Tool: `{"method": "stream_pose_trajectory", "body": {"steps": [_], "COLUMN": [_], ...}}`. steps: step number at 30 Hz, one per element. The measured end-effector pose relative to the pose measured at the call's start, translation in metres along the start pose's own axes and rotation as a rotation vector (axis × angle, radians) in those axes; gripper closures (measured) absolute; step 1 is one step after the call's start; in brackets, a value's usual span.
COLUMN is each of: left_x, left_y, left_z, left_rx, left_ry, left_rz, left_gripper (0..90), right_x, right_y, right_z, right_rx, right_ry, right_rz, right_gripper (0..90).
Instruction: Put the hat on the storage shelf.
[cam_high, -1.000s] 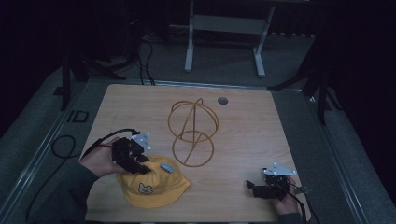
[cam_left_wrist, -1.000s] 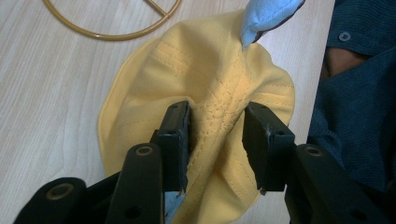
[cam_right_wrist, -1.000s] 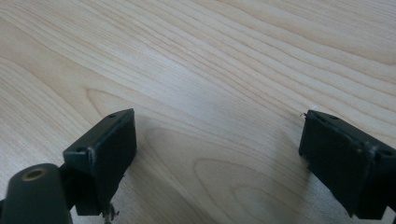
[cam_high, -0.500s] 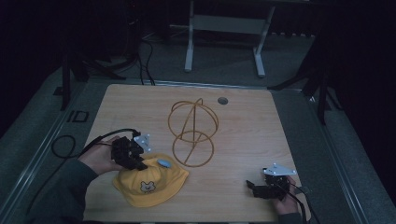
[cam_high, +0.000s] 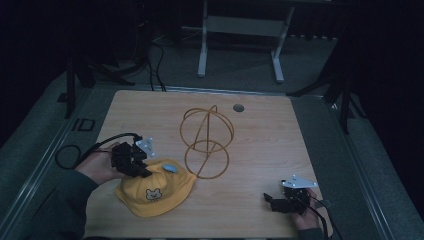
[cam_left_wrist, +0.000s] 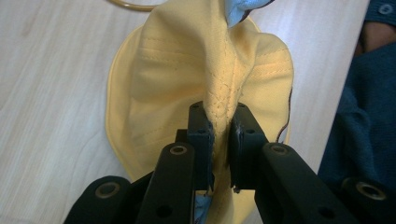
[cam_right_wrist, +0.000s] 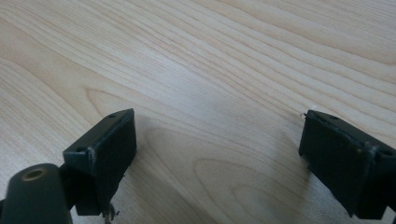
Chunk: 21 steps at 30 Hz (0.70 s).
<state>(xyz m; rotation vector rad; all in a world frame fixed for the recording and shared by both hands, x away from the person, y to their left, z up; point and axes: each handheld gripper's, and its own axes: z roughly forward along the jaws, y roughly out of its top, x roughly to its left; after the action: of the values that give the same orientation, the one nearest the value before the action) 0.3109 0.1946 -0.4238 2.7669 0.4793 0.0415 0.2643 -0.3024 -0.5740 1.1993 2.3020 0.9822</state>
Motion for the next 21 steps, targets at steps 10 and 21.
{"method": "stream_pose_trajectory", "body": {"steps": [10, 21], "left_x": [0.008, 0.017], "left_y": [-0.004, -0.006], "left_z": [-0.007, -0.012], "left_rx": [-0.004, -0.034], "left_ry": [0.054, 0.102], "left_rz": [-0.067, -0.129], "left_gripper": [80.7, 80.5], "right_x": [0.000, -0.001], "right_y": [0.000, 0.000], "right_z": [0.000, 0.000], "right_rx": [-0.002, -0.001], "right_ry": [-0.001, -0.001], "right_rz": [-0.005, -0.007], "right_gripper": [11.0, 11.0]}}
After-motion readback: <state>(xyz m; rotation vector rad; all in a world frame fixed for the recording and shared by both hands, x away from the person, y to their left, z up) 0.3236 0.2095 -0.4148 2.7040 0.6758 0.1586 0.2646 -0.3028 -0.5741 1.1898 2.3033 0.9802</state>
